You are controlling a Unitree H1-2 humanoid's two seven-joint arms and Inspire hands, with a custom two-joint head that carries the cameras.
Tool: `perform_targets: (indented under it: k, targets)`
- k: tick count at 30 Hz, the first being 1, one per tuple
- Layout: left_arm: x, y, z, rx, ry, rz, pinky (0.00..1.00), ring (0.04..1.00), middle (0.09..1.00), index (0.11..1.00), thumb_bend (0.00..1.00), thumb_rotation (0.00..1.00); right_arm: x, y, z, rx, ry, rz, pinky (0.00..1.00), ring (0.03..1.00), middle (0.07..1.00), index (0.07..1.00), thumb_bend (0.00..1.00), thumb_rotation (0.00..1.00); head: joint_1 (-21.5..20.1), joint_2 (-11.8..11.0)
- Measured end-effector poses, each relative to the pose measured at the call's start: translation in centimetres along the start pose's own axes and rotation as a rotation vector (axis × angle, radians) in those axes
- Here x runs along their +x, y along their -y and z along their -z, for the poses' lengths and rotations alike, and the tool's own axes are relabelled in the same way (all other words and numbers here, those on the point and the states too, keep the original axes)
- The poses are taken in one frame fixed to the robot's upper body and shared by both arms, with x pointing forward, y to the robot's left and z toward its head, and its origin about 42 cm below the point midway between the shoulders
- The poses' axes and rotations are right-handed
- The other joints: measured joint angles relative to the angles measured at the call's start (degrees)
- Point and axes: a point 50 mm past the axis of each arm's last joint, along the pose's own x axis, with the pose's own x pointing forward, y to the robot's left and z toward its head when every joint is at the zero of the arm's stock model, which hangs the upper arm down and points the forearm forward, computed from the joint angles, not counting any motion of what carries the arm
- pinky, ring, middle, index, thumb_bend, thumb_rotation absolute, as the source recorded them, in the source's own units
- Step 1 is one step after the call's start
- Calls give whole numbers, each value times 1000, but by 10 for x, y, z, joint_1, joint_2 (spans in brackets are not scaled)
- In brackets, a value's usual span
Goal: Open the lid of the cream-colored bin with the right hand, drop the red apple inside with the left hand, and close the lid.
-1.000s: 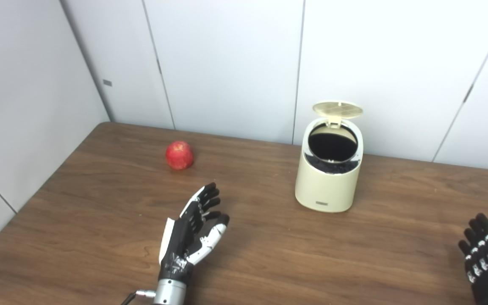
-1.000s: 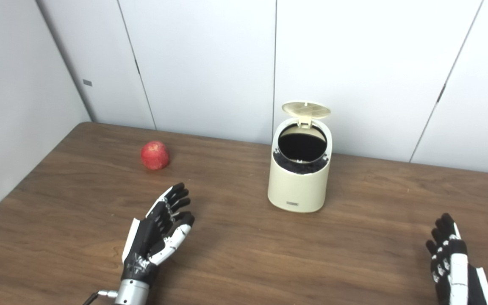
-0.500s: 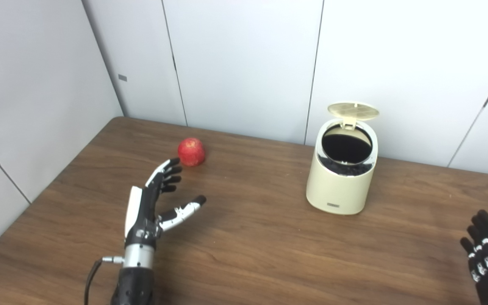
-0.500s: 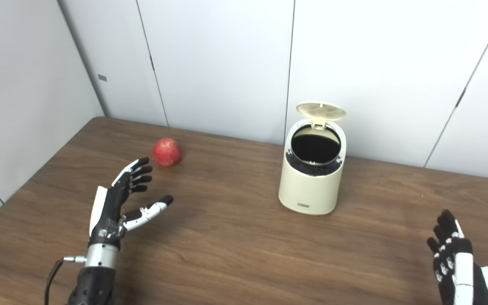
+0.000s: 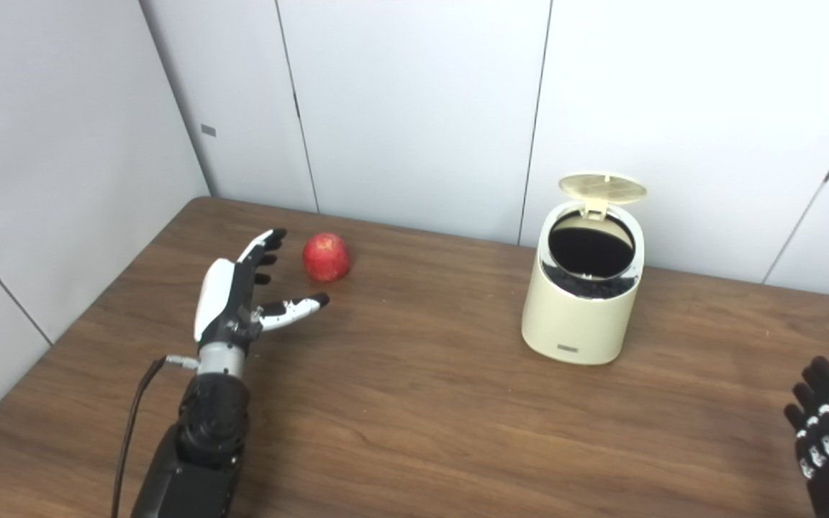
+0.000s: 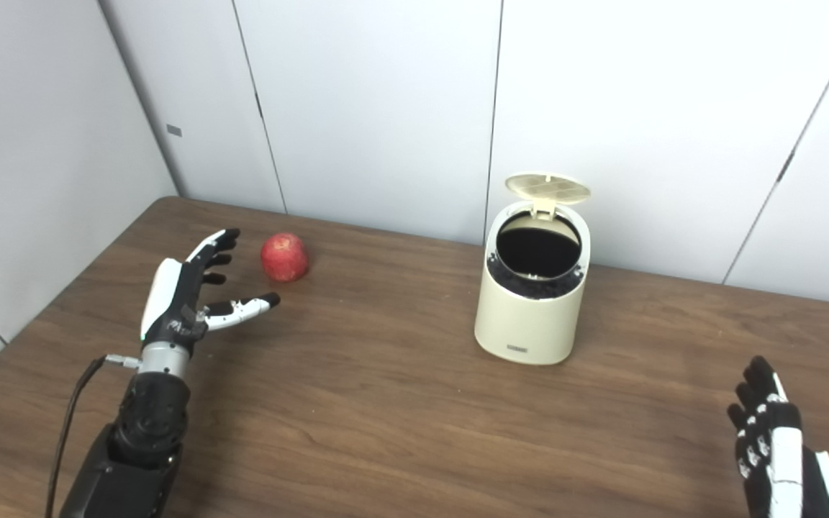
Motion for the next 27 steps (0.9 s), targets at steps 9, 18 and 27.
perform_targets:
  k: [9,18,27]
  targets:
    - [51,19,-3,127,-45,87,767,886,903,900,897,143,0,-4,-3,1,-2,3,987,1000,989,974,644,995,-5,-2]
    - [92,12,-19,235,-83,119,425,638,796,911,923,125,-1,-9,-7,-16,-3,7,1000,1000,994,977,620,1000,-11,-3]
    - [102,18,-26,338,-105,162,760,922,934,925,916,149,-3,-12,-11,-27,-7,9,1000,1000,1000,973,495,1000,-11,-3]
